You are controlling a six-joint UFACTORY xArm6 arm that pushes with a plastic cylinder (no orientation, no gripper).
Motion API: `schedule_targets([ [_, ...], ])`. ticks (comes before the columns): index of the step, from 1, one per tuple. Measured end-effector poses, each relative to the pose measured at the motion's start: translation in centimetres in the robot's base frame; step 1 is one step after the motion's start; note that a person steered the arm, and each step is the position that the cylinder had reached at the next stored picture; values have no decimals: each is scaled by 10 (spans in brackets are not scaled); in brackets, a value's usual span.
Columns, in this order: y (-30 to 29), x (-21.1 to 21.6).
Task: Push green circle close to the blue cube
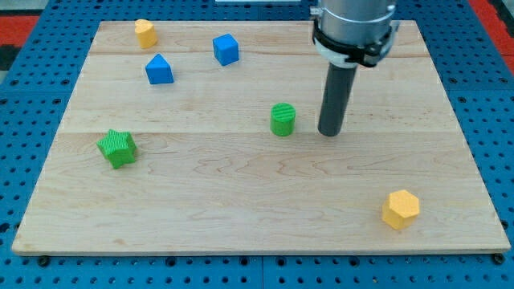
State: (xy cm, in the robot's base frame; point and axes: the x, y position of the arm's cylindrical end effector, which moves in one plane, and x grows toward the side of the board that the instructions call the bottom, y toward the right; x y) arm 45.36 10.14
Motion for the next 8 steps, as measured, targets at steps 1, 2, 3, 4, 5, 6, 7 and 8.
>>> schedule_targets([
  [1, -28, 14],
  [2, -48, -11],
  [3, -81, -33],
  [4, -121, -51],
  [5, -155, -71],
  [6, -181, -114],
  [7, -200, -159],
  [8, -195, -177],
])
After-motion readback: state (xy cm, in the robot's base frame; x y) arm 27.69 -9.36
